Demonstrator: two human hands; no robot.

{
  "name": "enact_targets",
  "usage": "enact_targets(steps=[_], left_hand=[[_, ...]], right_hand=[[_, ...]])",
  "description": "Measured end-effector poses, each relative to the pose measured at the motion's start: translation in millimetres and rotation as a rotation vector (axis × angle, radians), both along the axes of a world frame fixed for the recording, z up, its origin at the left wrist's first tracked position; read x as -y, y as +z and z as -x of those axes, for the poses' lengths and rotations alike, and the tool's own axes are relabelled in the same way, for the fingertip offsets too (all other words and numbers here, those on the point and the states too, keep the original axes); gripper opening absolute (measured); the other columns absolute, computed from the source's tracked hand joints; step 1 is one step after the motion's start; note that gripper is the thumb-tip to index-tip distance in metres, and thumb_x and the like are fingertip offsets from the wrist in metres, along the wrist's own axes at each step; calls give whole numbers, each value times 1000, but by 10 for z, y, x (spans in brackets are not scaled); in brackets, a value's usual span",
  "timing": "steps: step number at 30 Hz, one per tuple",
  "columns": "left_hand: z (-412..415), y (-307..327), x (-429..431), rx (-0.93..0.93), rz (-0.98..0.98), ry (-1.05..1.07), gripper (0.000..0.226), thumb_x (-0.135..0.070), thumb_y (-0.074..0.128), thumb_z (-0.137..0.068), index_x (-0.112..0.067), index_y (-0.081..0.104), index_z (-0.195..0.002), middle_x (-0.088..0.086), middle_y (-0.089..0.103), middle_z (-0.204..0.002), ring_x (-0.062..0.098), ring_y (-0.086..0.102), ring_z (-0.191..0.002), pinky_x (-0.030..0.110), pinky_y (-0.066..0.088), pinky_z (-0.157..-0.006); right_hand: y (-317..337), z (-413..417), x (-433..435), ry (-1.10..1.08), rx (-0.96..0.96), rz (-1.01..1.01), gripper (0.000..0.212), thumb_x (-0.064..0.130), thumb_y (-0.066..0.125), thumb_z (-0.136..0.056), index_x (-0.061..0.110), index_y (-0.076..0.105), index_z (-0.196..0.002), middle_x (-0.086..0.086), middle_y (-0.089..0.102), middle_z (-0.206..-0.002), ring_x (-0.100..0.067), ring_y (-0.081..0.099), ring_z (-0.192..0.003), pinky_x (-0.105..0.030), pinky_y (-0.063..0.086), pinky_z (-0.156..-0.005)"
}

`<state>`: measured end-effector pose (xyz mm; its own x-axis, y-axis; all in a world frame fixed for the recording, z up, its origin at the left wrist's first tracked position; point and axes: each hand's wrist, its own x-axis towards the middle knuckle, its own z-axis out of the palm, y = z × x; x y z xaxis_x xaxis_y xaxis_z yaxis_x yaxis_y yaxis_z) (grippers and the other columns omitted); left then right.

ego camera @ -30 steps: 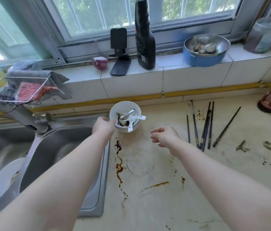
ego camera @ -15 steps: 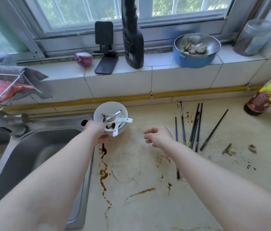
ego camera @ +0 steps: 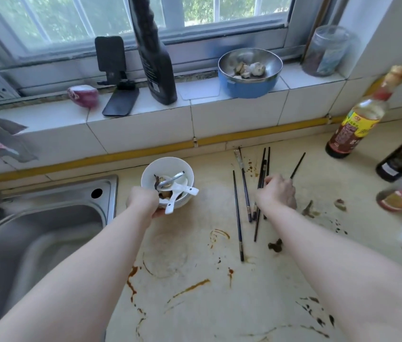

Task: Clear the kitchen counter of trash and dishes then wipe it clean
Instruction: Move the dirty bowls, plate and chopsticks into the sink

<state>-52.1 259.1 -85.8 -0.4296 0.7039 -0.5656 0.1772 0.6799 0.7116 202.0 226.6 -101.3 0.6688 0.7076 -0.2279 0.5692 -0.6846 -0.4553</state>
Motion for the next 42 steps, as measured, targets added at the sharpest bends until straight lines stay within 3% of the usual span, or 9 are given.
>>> enact_targets(steps=[5,8,12,16,22,28,33,38,42], left_hand=[[-38,51,-4,-31,7,-46,20,-7,47,-94,-4,55,-112,21,66,-107,29,65,-64,30,53,-39],[-20,93,-6,-30,56,-72,25,-8,46,-94,-2,55,-116,21,66,-107,29,65,-68,27,51,-38],[-82,221,-7,-221,100,-168,36,-31,48,-95,-4,52,-119,11,61,-92,29,60,-82,33,49,-64],[-181,279,-106,-481,-62,-249,45,-35,49,-92,-6,46,-127,15,58,-119,36,54,-108,41,48,-87],[-221,274,-247,-480,-136,-149,57,-30,47,-91,-11,36,-143,11,48,-140,33,42,-129,49,42,-102],[-72,235,-299,-395,-169,-24,51,-34,47,-96,-12,37,-142,11,45,-144,32,39,-133,50,36,-108],[40,201,-270,-396,-162,1,48,-36,47,-96,-15,39,-139,9,46,-142,31,42,-131,51,40,-104],[21,259,-178,-369,-154,13,46,-35,46,-97,-15,41,-139,9,47,-140,30,46,-126,48,43,-102],[-26,333,-61,-322,-187,2,42,-33,46,-98,-15,44,-136,7,49,-138,29,48,-124,44,44,-101]], right_hand=[[-21,-181,-3,-12,-43,-20,38,15,60,-88,17,52,-125,-12,46,-132,-27,46,-119,-39,44,-95],[-44,-137,-38,64,-134,-74,24,16,54,-91,26,60,-112,-2,57,-124,-21,55,-106,-33,50,-82],[-43,-24,-177,142,-220,-74,19,20,49,-93,29,64,-102,3,64,-117,-18,56,-92,-25,43,-70],[-45,37,-385,161,-242,-67,22,21,48,-92,28,63,-107,1,64,-116,-21,59,-94,-29,48,-75],[-49,-50,-721,154,-163,13,24,28,53,-93,18,60,-113,-4,63,-109,-22,54,-85,-29,45,-70],[-91,-67,-941,207,-117,127,29,43,59,-88,17,65,-100,-2,61,-86,-21,55,-71,-23,43,-61],[-167,-19,-958,190,-37,191,16,21,56,-91,10,67,-96,-5,56,-73,-19,53,-63,-22,39,-53],[-74,-53,-812,175,-63,33,18,23,53,-93,14,66,-101,-4,62,-90,-24,56,-77,-25,40,-58],[82,86,-585,286,-260,-191,13,29,54,-93,23,62,-100,3,64,-100,-18,59,-87,-29,45,-70]])
